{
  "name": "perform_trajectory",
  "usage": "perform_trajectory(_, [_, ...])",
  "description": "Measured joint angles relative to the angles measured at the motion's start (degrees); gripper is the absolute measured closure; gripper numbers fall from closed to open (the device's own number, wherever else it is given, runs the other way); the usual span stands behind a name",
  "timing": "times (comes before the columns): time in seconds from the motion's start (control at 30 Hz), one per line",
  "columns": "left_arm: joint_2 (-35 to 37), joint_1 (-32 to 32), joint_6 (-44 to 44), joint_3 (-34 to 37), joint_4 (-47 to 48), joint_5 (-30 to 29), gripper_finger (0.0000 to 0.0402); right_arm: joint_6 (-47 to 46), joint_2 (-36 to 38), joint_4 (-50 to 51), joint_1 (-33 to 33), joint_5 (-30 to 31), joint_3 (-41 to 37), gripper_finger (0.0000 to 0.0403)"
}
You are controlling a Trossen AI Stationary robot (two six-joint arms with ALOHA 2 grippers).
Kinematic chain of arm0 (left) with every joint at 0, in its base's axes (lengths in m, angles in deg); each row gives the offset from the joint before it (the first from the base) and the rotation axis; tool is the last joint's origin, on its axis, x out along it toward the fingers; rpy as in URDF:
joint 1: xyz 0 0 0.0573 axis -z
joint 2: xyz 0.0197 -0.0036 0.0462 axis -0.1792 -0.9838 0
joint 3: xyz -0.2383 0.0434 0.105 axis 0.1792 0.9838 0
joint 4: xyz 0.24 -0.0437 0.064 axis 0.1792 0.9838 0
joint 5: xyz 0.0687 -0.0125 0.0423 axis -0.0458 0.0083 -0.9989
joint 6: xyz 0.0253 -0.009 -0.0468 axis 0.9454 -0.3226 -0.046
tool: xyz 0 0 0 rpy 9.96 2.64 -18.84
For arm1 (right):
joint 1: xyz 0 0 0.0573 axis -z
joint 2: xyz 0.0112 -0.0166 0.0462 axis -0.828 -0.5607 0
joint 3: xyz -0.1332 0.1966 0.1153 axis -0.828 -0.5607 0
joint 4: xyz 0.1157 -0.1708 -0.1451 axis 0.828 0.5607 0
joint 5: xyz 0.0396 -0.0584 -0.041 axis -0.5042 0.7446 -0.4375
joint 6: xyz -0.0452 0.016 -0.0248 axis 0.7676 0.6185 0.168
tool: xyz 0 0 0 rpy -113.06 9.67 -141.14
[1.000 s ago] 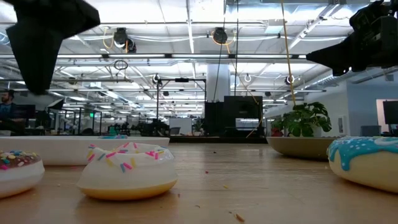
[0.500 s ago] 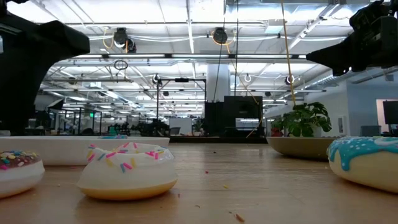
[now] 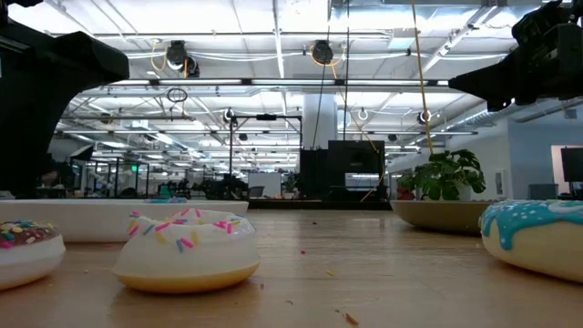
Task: Pick & Place donuts
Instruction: Put the small orange donut on the white plate
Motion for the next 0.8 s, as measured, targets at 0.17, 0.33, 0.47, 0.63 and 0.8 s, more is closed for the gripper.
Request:
perform_trajectory(0.17, [-0.01, 0.0, 0.0, 0.0, -0.01, 0.02, 0.008, 0.01, 0.01, 0.0, 0.02, 0.01, 0.01, 0.0403])
perform_trajectory(0.33, [0.0, 0.0, 0.01, 0.0, -0.14, 0.09, 0.008, 0.0, -0.01, 0.0, 0.0, 0.01, 0.02, 0.0403])
perform_trajectory(0.47, [-0.01, 0.02, -0.06, 0.0, -0.29, 0.44, 0.008, 0.0, -0.01, 0.0, 0.01, 0.0, 0.0, 0.0403])
perform_trajectory(0.63, [0.0, 0.04, -0.39, 0.05, -0.51, 1.14, 0.008, -0.01, 0.01, 0.0, 0.01, -0.01, 0.01, 0.0403])
perform_trajectory(0.8, [0.0, 0.0, -1.08, 2.53, -2.59, 2.87, 0.008, 0.01, 0.01, 0.0, 0.0, -0.01, 0.0, 0.0403])
